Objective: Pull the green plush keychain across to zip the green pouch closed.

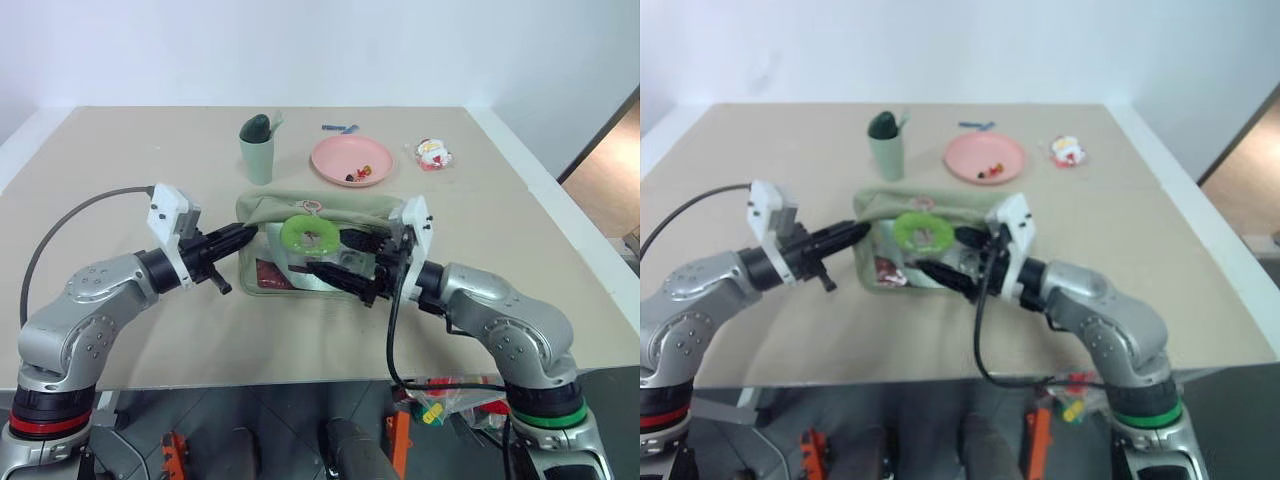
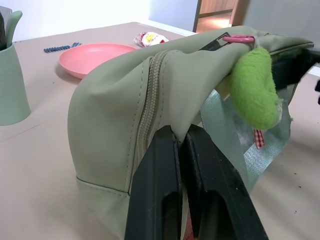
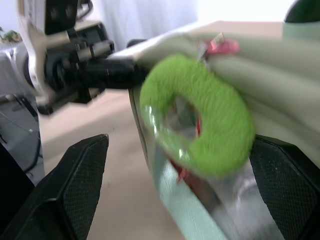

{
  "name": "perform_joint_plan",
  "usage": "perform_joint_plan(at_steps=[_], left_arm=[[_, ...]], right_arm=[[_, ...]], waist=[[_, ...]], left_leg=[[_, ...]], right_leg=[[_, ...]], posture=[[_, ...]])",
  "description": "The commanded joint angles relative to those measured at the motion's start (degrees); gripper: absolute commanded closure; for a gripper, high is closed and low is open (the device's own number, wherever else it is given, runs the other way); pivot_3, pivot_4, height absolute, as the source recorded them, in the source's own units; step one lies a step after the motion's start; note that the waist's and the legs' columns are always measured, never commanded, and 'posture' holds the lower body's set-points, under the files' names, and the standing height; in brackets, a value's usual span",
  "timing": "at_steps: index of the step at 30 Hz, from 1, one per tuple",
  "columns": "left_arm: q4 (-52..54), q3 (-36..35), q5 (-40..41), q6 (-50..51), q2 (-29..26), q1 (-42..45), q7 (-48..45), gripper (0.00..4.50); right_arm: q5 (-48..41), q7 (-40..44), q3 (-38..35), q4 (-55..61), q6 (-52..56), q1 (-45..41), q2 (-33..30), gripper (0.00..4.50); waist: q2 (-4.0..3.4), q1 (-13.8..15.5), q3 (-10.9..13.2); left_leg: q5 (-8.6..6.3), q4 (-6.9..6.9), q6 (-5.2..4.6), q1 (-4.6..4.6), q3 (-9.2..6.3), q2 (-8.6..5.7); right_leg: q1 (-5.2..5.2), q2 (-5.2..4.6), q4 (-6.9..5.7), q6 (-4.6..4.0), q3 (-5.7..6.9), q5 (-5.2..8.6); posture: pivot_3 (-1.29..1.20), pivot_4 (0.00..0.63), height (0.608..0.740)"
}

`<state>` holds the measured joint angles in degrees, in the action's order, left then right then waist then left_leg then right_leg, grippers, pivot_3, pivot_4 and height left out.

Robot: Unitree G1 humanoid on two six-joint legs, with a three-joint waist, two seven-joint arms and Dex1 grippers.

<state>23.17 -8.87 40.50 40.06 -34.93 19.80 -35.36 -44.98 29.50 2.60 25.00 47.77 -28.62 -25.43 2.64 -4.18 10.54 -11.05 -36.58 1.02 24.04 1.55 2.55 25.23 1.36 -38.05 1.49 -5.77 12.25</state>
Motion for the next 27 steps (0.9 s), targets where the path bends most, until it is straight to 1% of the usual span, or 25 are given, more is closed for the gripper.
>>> perform_joint_plan(at_steps=[1,2,3,4,6,9,11,12,13,21,25,27], left_arm=[[2.0,1.0,-0.3,-0.7,0.3,0.4,-0.3,4.5],[2.1,1.1,-0.4,-0.8,0.4,0.3,-0.3,4.5],[2.2,1.3,-0.5,-0.8,0.5,0.2,-0.2,4.5],[2.4,1.3,-0.5,-0.8,0.6,0.1,-0.1,4.5],[2.5,1.4,-0.6,-0.8,0.6,0.0,0.0,4.5],[2.5,1.4,-0.7,-0.8,0.8,0.0,0.1,4.5],[2.4,1.5,-0.9,-0.9,0.9,0.0,0.2,4.5],[2.4,1.5,-0.9,-0.9,1.0,0.1,0.3,4.5],[2.5,1.5,-0.9,-0.9,1.1,0.0,0.3,4.5],[2.1,1.9,-1.3,-1.2,1.5,0.4,0.3,4.5],[1.9,2.1,-1.6,-1.5,1.8,0.7,0.2,4.5],[1.7,2.2,-1.6,-1.4,2.1,1.0,0.2,4.5]], right_arm=[[-2.1,-2.0,-1.5,-0.6,1.7,-3.1,2.3,0.56],[-2.6,-2.5,-1.8,-1.0,2.4,-3.7,2.9,0.82],[-2.7,-2.7,-2.0,-1.5,2.7,-4.1,3.3,1.17],[-2.5,-2.5,-1.8,-1.8,2.9,-4.3,3.3,1.64],[-1.5,-1.7,-0.8,-2.0,3.1,-4.4,2.7,2.21],[-0.5,-0.7,0.4,-1.8,3.1,-4.0,2.2,3.32],[0.2,0.0,1.0,-1.6,2.8,-3.8,2.0,3.94],[0.5,0.2,1.1,-1.6,2.6,-3.8,1.9,4.34],[0.8,0.5,1.3,-1.5,2.4,-3.7,1.9,4.46],[2.9,3.1,1.4,-1.9,0.3,-4.2,1.6,4.46],[-1.5,6.7,-2.7,-0.5,-1.1,-7.0,1.5,4.46],[-3.3,8.0,-4.9,-0.6,-1.0,-9.4,0.4,4.46]], waist=[[0.0,0.1,0.0],[0.0,0.1,0.0],[0.0,0.1,0.0],[0.0,0.1,0.0],[0.0,0.1,0.0],[0.0,0.1,0.0],[0.0,0.1,0.0],[0.0,0.1,0.0],[0.0,0.1,0.0],[0.0,0.1,0.0],[0.0,0.1,0.0],[-0.01,0.1,0.0]], left_leg=[[0.0,0.0,0.0,0.01,-0.01,0.0],[0.0,0.0,0.0,0.03,-0.02,0.0],[0.0,0.0,0.0,0.04,-0.02,0.0],[0.0,0.0,0.0,0.06,-0.01,0.0],[0.0,0.01,0.0,0.08,-0.01,-0.01],[0.0,0.02,0.0,0.09,-0.02,-0.01],[0.0,0.02,0.0,0.08,-0.03,-0.01],[0.0,0.01,0.0,0.08,-0.03,-0.01],[0.0,0.01,0.0,0.07,-0.04,0.0],[0.0,0.0,0.0,0.08,-0.03,-0.04],[0.0,0.0,0.0,0.08,-0.04,-0.04],[0.0,-0.02,0.0,0.09,-0.04,-0.04]], right_leg=[[0.0,0.0,0.0,0.0,0.01,0.0],[0.0,-0.01,0.0,0.0,0.03,0.0],[0.0,-0.01,0.0,0.0,0.02,0.01],[0.0,-0.01,0.01,0.01,0.01,0.01],[0.01,-0.03,0.02,0.06,0.02,0.01],[0.01,-0.04,0.02,0.13,0.03,-0.02],[0.01,-0.03,0.02,0.13,0.04,-0.02],[0.01,-0.02,0.02,0.11,0.05,-0.01],[0.01,-0.02,0.01,0.1,0.05,-0.01],[0.0,-0.06,0.02,0.1,0.05,-0.01],[0.0,-0.06,0.02,0.12,0.06,-0.02],[-0.01,-0.06,0.02,0.17,0.07,-0.05]], posture=[[0.0,0.15,0.74],[0.0,0.15,0.74],[0.0,0.15,0.74],[0.0,0.15,0.74],[0.0,0.15,0.74],[0.0,0.15,0.74],[0.0,0.15,0.74],[0.0,0.15,0.74],[0.0,0.15,0.74],[0.0,0.15,0.74],[0.0,0.15,0.74],[0.0,0.15,0.74]])
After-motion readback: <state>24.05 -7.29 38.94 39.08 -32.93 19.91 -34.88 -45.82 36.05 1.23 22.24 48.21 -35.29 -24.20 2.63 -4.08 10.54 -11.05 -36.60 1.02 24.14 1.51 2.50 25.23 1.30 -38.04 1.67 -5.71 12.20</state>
